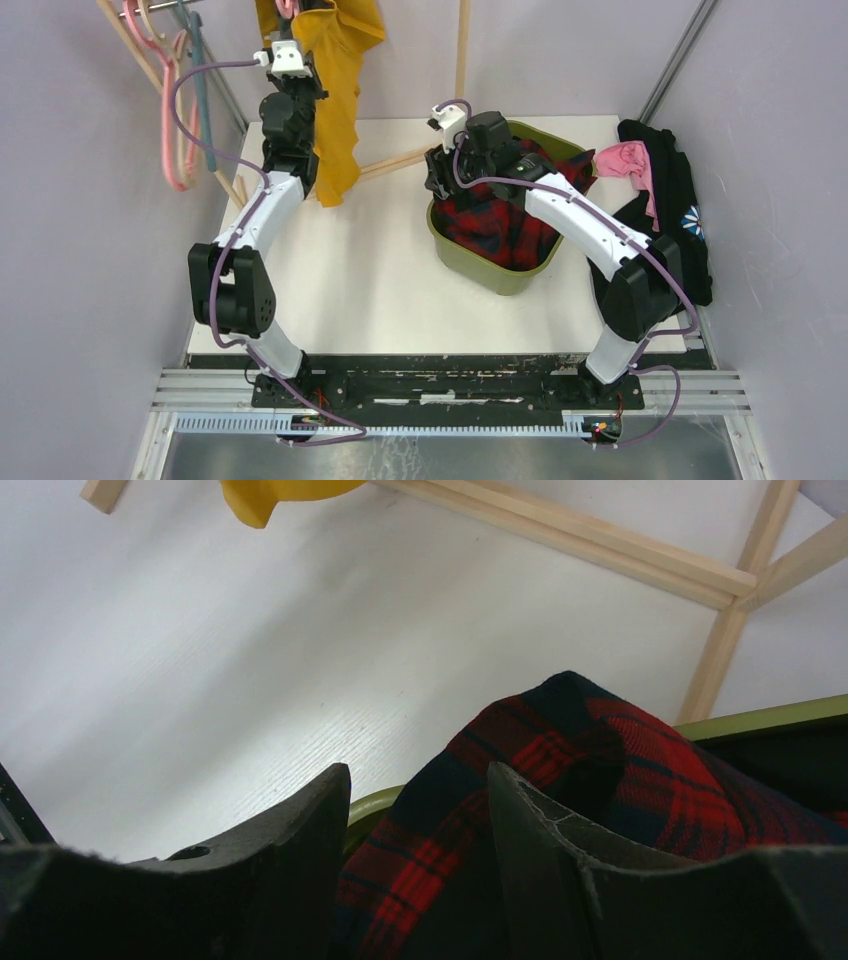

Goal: Remove the skirt from the hanger
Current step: Pick up the hanger from the clothesline, then remove the skirt from the hanger.

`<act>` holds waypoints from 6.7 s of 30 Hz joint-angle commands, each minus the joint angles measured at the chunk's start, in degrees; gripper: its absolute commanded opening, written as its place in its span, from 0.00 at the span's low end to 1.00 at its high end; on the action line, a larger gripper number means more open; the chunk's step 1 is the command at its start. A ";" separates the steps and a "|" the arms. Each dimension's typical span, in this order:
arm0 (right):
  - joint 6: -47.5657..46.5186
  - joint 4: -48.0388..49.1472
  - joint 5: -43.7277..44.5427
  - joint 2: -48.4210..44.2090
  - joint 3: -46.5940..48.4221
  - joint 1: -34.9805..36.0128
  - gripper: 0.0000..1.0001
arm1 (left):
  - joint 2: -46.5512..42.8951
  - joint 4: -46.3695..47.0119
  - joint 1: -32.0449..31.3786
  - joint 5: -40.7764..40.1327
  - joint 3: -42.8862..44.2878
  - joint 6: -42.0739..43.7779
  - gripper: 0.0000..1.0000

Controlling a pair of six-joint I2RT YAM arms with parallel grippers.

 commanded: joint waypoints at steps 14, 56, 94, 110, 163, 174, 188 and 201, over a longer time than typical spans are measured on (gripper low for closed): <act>-1.17 0.96 1.28 -0.04 -0.36 -0.37 0.59 | -6.55 20.82 0.09 6.87 -11.20 -2.72 0.03; -21.52 0.20 -6.76 4.47 24.03 -1.02 0.61 | -44.59 -72.05 1.58 34.23 -9.53 23.79 0.03; -47.19 -20.45 -4.55 -8.55 15.10 12.72 0.60 | -46.68 -99.47 -3.89 50.26 4.64 23.75 0.03; -38.24 -12.51 -6.86 -2.12 13.14 13.82 0.03 | -47.82 -97.05 -4.01 48.70 2.96 23.63 0.03; -33.18 -16.85 14.57 -2.94 17.17 9.36 0.01 | -39.60 -44.97 -4.01 33.07 -17.65 -4.18 0.45; -33.42 -17.50 15.37 -4.70 15.70 9.34 0.01 | -37.51 -40.97 -4.61 33.17 -23.22 -7.18 0.46; -33.59 -17.43 15.15 -6.54 14.16 9.34 0.01 | -27.81 -42.49 -8.54 25.15 -18.58 -7.46 0.03; -34.79 -17.69 16.53 -6.83 13.44 9.31 0.01 | -35.64 -55.86 -8.62 -10.52 -18.60 6.42 0.03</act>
